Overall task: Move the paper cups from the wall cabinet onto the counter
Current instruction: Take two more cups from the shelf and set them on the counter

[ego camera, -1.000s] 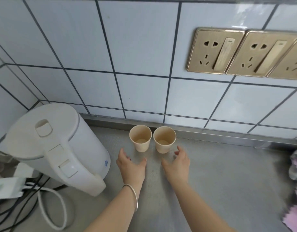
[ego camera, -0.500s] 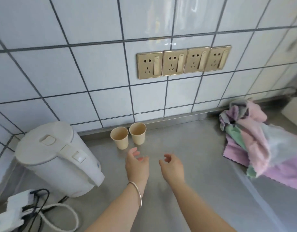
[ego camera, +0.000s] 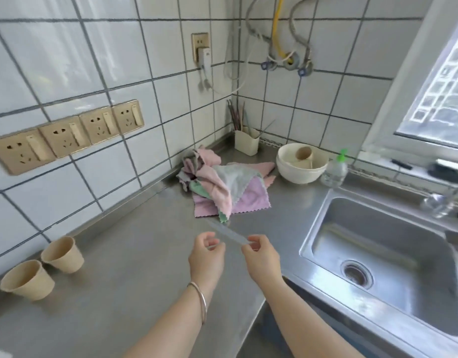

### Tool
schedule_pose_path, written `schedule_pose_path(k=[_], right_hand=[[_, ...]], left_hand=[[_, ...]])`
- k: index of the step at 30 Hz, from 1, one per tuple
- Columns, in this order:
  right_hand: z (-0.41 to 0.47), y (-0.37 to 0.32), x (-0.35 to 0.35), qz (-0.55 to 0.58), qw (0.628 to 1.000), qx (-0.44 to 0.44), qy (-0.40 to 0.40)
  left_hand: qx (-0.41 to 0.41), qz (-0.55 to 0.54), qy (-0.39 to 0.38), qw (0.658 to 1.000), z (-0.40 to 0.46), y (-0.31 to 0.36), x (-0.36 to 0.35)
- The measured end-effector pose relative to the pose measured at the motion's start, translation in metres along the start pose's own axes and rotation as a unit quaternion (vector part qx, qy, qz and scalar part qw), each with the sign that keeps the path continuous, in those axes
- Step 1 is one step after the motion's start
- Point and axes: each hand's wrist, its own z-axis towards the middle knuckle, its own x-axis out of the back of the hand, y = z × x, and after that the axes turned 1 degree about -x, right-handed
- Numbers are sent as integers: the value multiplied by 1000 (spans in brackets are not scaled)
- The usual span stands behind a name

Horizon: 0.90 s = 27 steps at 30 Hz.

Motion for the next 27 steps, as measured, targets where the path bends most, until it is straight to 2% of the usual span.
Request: schedule_pose_path(k=[6, 9, 16, 20, 27], right_hand=[[-27, 64, 146, 44, 989, -55, 130], [-53, 94, 225, 56, 977, -71, 192], [-151, 166, 404, 90, 939, -94, 320], [-215, 203, 495, 110, 899, -101, 412], [-314, 236, 629, 116, 798, -134, 576]], left_hand=[[-57, 27, -151, 987, -91, 30, -125], [-64, 37, -237, 969, -157, 43, -186], [-117, 28, -386, 915, -344, 73, -301], [-126, 11, -504, 855, -458, 87, -351], [-187, 41, -675, 713, -621, 117, -424]])
